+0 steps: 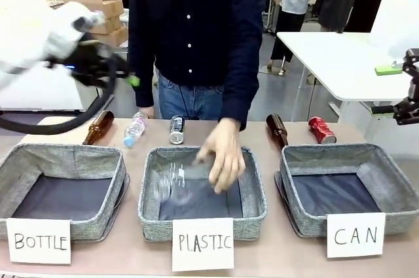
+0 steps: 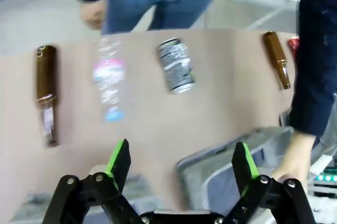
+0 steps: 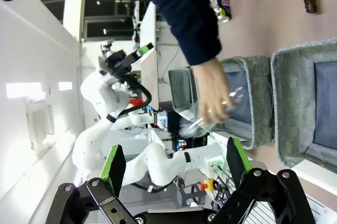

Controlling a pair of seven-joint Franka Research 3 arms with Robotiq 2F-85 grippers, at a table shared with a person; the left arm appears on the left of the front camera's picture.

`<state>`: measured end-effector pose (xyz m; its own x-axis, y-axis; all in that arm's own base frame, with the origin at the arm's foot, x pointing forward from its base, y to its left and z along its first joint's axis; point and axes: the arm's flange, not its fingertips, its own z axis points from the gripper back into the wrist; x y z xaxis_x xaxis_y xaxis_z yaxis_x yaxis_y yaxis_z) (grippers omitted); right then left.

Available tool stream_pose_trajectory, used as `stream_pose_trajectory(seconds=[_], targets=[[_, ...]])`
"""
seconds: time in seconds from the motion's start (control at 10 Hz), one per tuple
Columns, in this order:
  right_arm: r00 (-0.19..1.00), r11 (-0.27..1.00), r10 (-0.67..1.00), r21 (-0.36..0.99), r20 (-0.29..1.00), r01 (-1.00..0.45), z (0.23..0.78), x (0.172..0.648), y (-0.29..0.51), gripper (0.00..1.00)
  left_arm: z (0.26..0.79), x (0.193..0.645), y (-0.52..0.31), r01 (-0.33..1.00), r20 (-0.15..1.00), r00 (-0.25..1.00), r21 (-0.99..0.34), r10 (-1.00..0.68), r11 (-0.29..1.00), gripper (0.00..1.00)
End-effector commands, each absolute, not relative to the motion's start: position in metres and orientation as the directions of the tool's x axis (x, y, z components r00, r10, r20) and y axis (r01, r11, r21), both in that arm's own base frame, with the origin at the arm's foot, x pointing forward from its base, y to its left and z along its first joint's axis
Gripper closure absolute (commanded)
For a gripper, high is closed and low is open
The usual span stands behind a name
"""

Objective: Sort the can waste into the basket.
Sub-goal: Pick up the can waste from the table and place it in the right Fabric basket.

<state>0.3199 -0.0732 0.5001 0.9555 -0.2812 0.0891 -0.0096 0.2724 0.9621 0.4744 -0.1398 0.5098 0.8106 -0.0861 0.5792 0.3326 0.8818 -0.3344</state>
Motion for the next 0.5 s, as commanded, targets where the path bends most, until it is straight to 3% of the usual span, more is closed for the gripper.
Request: stream_pose_trajectory(seconds=[0.0, 0.1, 0.2, 0.3, 0.4], targets=[[0.956, 0.282, -0.268, 0.959, 0.116, -0.038, 0.5, 0.321, -0.075, 0.0, 0.482, 0.536, -0.176, 0.333, 0.555, 0.826, -0.333, -0.102, 0.882, 0.0], [0.956, 0.282, -0.268, 0.959, 0.116, -0.038, 0.5, 0.321, -0.075, 0.0, 0.467, 0.544, -0.213, 0.309, 0.603, 0.794, -0.299, -0.072, 0.903, 0.0], [0.956, 0.282, -0.268, 0.959, 0.116, -0.038, 0.5, 0.321, -0.075, 0.0, 0.451, 0.56, -0.241, 0.256, 0.537, 0.841, -0.284, -0.068, 0.924, 0.0], [0.956, 0.282, -0.268, 0.959, 0.116, -0.038, 0.5, 0.321, -0.075, 0.0, 0.429, 0.579, -0.256, 0.101, 0.38, 0.923, -0.097, -0.058, 0.99, 0.0], [0.956, 0.282, -0.268, 0.959, 0.116, -0.038, 0.5, 0.321, -0.075, 0.0, 0.448, 0.54, -0.229, 0.322, 0.563, 0.821, -0.317, -0.096, 0.892, 0.0]])
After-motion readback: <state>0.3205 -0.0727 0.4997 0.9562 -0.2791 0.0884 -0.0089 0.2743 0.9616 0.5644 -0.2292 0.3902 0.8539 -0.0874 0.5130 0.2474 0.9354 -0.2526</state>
